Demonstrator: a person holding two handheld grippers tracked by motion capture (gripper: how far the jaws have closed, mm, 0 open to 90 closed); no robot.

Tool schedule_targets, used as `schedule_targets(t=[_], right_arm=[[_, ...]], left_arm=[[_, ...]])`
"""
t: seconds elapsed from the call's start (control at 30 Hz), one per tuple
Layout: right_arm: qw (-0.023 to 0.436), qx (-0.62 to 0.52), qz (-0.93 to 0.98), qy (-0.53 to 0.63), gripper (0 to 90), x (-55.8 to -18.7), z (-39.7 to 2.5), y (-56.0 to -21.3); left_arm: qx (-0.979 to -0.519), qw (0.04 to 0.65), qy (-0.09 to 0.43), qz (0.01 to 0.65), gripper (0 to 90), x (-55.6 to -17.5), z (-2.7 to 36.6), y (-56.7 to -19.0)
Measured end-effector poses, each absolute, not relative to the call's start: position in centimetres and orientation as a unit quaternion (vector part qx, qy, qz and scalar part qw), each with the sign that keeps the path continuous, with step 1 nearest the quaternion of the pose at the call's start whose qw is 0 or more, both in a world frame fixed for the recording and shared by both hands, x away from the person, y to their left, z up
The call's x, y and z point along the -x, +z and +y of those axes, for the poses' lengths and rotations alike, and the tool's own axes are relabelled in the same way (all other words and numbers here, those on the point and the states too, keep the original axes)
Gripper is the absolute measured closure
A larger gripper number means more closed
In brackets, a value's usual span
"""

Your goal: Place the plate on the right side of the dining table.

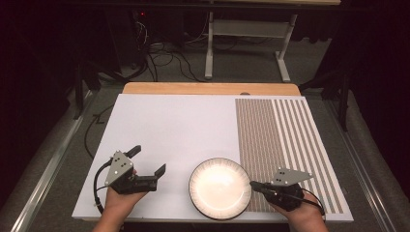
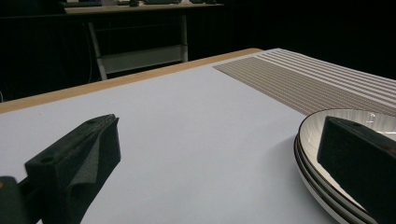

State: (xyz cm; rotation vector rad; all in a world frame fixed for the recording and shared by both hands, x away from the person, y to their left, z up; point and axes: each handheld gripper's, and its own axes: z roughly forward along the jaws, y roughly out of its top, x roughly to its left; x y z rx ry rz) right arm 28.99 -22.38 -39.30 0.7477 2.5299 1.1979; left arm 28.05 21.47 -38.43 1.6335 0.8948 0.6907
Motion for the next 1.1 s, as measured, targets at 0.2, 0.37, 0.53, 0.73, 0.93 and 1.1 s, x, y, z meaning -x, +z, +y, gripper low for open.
schedule_targets(t=[0.2,0.37,0.53,0.73,0.93,1.1], right_arm=[[0.121,-0.254,0.870,0.405,90.0,-29.04,-22.39,-39.42],[0.123,-0.251,0.872,0.403,90.0,-28.93,-22.33,-39.39],[0.124,-0.251,0.873,0.399,90.0,-28.86,-22.27,-39.39],[0.126,-0.250,0.873,0.399,90.0,-28.82,-22.21,-39.38],[0.128,-0.249,0.874,0.396,90.0,-28.75,-22.14,-39.34],[0.133,-0.247,0.876,0.391,90.0,-28.65,-22.05,-39.29]], left_arm=[[-0.689,0.547,0.291,0.377,0.3,-28.02,21.46,-38.40],[-0.689,0.547,0.290,0.377,0.2,-28.07,21.45,-38.42],[-0.688,0.547,0.289,0.378,0.2,-28.09,21.45,-38.42],[-0.688,0.548,0.289,0.378,0.2,-28.12,21.47,-38.41],[-0.688,0.548,0.288,0.377,0.3,-28.15,21.44,-38.39],[-0.687,0.550,0.289,0.377,0.2,-28.14,21.39,-38.36]])
